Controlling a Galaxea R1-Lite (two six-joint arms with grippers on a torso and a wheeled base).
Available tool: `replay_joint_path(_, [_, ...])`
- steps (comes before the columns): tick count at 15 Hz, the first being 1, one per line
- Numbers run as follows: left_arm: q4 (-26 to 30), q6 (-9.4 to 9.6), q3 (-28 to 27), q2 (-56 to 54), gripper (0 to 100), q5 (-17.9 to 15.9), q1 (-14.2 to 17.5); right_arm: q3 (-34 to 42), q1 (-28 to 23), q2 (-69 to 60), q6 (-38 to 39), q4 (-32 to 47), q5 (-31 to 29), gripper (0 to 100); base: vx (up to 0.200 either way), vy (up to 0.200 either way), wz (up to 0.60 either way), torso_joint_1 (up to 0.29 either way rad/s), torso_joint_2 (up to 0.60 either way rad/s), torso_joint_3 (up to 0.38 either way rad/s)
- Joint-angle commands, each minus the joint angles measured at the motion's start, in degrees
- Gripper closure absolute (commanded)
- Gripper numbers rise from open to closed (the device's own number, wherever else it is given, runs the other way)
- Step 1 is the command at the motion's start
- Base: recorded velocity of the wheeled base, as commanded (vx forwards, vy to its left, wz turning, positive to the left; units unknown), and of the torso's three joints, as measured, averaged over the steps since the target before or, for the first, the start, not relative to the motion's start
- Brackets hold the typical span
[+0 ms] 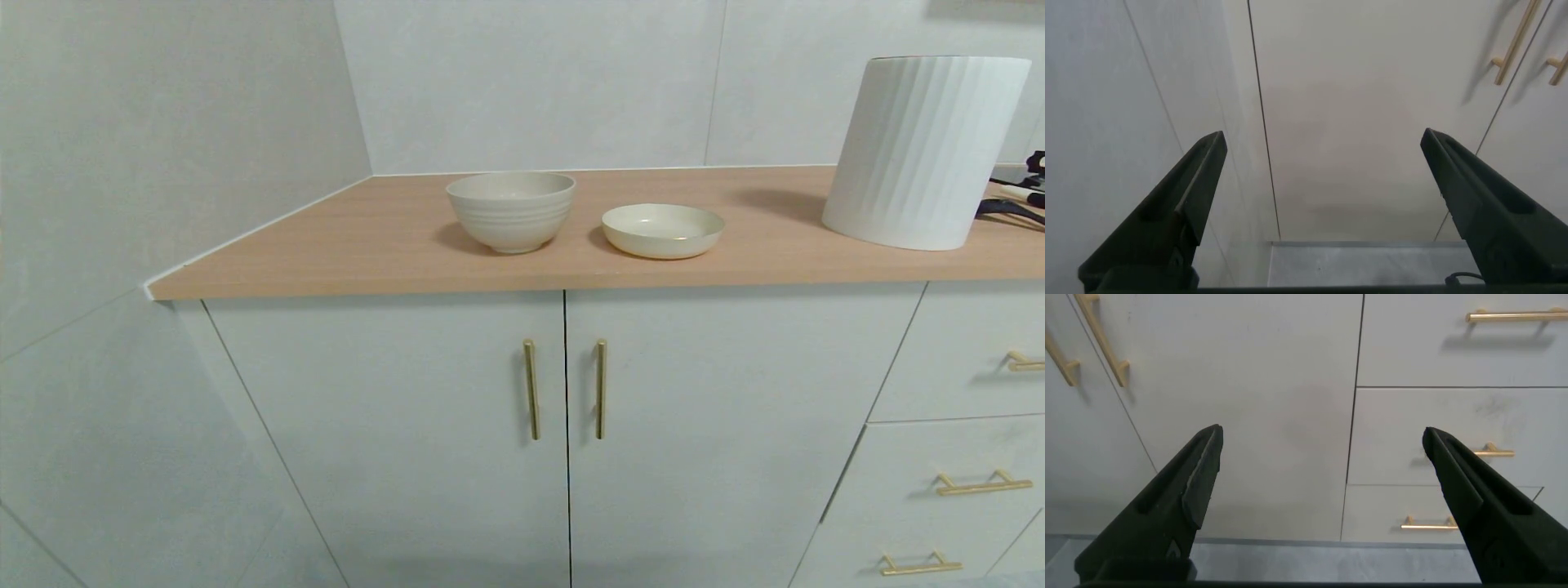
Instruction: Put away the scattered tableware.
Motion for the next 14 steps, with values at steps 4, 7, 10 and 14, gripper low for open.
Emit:
replay_joint_path(4, [0.0,-0.02,0.0,0.0,0,0.0,0.0,0.0,0.1,0.0,0.0,-0.1,0.0,0,0.000,0.000,0.00,0.000,0.00,0.000])
replay_joint_path(7, [0.0,-0.02,0.0,0.0,0,0.0,0.0,-10.7,1.6,4.5,6.6,0.9,1.9,0,0.000,0.000,0.00,0.000,0.00,0.000])
replay_joint_path(10, [0.0,-0.02,0.0,0.0,0,0.0,0.0,-14.2,7.3,18.4,6.2,2.0,8.5,0,0.000,0.000,0.00,0.000,0.00,0.000])
replay_joint_path(14, [0.0,-0.02,0.0,0.0,0,0.0,0.0,-23.6,11.5,40.3,2.6,1.5,11.0,0,0.000,0.000,0.00,0.000,0.00,0.000])
